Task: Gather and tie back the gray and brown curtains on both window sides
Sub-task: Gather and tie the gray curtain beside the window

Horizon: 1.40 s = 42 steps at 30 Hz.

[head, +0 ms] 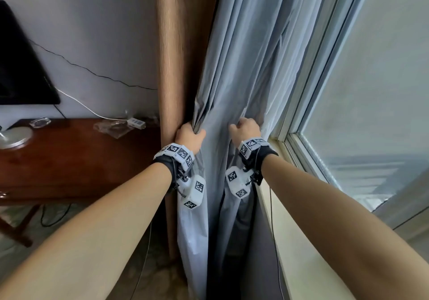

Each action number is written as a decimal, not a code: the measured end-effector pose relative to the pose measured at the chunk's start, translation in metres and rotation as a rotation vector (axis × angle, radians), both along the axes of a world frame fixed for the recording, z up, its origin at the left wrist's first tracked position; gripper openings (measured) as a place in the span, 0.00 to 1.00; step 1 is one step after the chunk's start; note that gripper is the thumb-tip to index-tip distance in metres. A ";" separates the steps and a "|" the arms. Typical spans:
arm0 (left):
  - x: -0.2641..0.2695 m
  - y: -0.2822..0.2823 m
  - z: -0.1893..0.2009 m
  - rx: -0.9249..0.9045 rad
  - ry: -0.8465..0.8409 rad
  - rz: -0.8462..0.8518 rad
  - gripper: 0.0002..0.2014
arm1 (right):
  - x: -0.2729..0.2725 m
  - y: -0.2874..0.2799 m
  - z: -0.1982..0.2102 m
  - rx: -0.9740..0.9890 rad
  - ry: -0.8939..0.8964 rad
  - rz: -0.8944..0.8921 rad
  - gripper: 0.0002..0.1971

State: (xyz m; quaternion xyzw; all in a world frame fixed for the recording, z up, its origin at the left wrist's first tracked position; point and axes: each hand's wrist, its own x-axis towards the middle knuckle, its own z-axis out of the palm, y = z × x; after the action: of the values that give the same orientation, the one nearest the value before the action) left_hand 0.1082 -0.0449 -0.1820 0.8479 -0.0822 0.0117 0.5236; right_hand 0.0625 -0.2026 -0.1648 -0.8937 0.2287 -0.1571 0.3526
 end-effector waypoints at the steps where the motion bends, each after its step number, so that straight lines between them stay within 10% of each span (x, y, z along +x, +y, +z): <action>1: -0.002 -0.004 0.002 0.024 -0.012 0.024 0.17 | -0.006 0.001 0.003 -0.043 0.019 0.042 0.12; 5: -0.004 -0.019 0.003 0.065 0.016 0.006 0.18 | -0.022 0.001 0.009 -0.145 0.008 0.233 0.18; 12: -0.014 -0.038 0.004 0.140 0.078 -0.563 0.39 | -0.036 0.000 0.011 -0.127 -0.013 0.423 0.15; 16: -0.017 -0.040 0.000 0.087 0.056 -0.292 0.35 | -0.046 -0.001 0.008 -0.004 -0.091 0.455 0.15; 20: -0.020 -0.033 0.005 0.105 0.056 -0.187 0.18 | -0.046 -0.020 -0.005 -0.109 -0.264 0.105 0.06; 22: -0.021 -0.029 0.006 0.096 0.088 -0.179 0.14 | -0.043 -0.029 -0.010 -0.089 -0.269 -0.016 0.21; 26: -0.023 -0.025 0.007 0.072 0.139 -0.204 0.26 | -0.039 -0.027 -0.011 0.267 -0.187 0.104 0.24; 32: -0.033 -0.031 0.010 0.030 0.160 -0.321 0.50 | -0.045 0.004 0.001 -0.092 -0.245 0.244 0.10; 36: -0.039 -0.043 0.021 -0.097 0.191 -0.356 0.16 | -0.045 0.019 0.008 -0.065 -0.222 0.398 0.08; 39: -0.009 -0.037 -0.007 -0.020 0.103 -0.176 0.37 | -0.046 0.009 0.004 0.007 -0.252 0.434 0.14; 42: -0.006 -0.030 -0.009 0.020 0.134 -0.087 0.31 | -0.047 -0.005 -0.004 -0.031 -0.263 0.252 0.10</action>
State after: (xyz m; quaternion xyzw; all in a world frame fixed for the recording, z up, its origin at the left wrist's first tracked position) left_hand 0.1021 -0.0749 -0.1906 0.8476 -0.0837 -0.0685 0.5195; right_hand 0.0156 -0.2072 -0.1687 -0.8923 0.0643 -0.2305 0.3827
